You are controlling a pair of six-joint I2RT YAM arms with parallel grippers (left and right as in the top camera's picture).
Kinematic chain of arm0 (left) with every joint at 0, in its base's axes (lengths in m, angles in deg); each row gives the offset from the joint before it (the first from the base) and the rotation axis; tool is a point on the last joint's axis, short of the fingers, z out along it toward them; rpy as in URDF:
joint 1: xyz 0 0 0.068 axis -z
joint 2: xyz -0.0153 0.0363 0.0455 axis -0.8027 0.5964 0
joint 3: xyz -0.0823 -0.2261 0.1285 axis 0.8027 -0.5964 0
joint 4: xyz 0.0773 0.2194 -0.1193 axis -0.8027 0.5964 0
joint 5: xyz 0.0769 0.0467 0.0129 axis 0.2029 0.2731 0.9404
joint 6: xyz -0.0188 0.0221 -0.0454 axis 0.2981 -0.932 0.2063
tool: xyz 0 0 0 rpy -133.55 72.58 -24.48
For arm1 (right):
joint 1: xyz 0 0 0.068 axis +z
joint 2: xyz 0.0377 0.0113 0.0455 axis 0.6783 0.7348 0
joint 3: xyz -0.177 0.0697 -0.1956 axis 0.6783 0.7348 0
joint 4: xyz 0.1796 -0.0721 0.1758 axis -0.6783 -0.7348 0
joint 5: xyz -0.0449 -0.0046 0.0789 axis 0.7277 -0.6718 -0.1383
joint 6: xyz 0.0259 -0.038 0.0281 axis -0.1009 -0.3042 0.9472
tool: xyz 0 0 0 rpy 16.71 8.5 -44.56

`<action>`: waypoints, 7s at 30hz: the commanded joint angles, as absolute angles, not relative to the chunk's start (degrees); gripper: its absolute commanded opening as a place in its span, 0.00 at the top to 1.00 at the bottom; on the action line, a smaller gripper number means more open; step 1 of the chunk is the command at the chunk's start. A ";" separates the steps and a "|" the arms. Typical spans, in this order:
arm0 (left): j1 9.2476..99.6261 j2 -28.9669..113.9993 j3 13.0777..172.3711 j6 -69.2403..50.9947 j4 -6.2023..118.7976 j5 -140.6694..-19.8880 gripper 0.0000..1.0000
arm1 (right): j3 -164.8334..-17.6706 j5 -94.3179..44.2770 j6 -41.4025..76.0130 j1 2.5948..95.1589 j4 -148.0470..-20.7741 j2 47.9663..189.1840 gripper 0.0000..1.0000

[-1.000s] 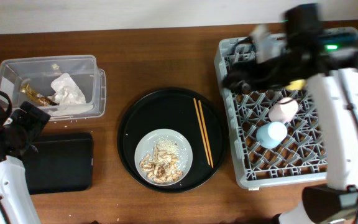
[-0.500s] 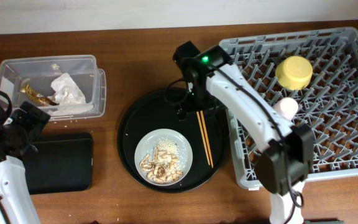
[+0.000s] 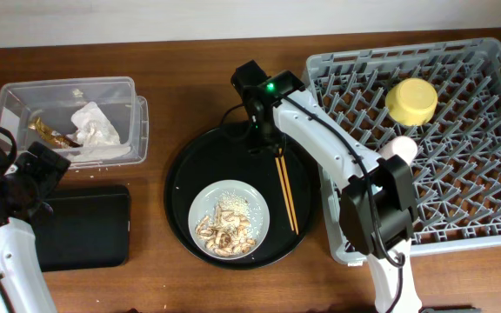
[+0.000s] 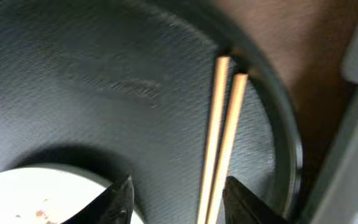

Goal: Sort waste into correct bins and load items into the dishwasher rack

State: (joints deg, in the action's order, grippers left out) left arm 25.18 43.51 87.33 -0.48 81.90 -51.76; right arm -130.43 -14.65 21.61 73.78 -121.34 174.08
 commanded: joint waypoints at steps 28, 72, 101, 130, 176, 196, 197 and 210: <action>24.98 43.27 87.63 -0.02 81.82 -51.54 0.01 | -109.51 -15.68 23.45 74.20 -102.85 174.93 0.53; 24.98 43.27 87.63 0.00 81.79 -51.54 0.01 | -140.18 -30.39 2.64 47.99 -130.15 171.87 0.27; 24.98 43.27 87.63 -0.02 81.82 -51.54 0.01 | -100.14 -15.17 26.16 72.73 -104.03 166.28 0.71; 24.98 43.27 87.63 -0.02 81.79 -51.54 0.01 | -140.07 -15.46 7.69 51.03 -122.52 170.76 0.90; 24.98 43.27 87.63 -0.02 81.79 -51.54 0.01 | -99.52 -11.96 20.85 10.77 -138.12 121.19 0.01; 24.98 43.27 87.63 0.44 80.68 -66.05 0.01 | -99.52 -11.98 20.87 10.81 -138.12 124.73 0.01; 24.98 43.27 87.63 0.44 80.70 -74.14 0.01 | -99.52 -11.98 20.85 10.81 -138.12 124.73 0.01; 64.22 44.04 86.23 -18.25 91.08 -81.37 0.01 | -99.52 -11.98 20.85 10.81 -138.12 124.73 0.01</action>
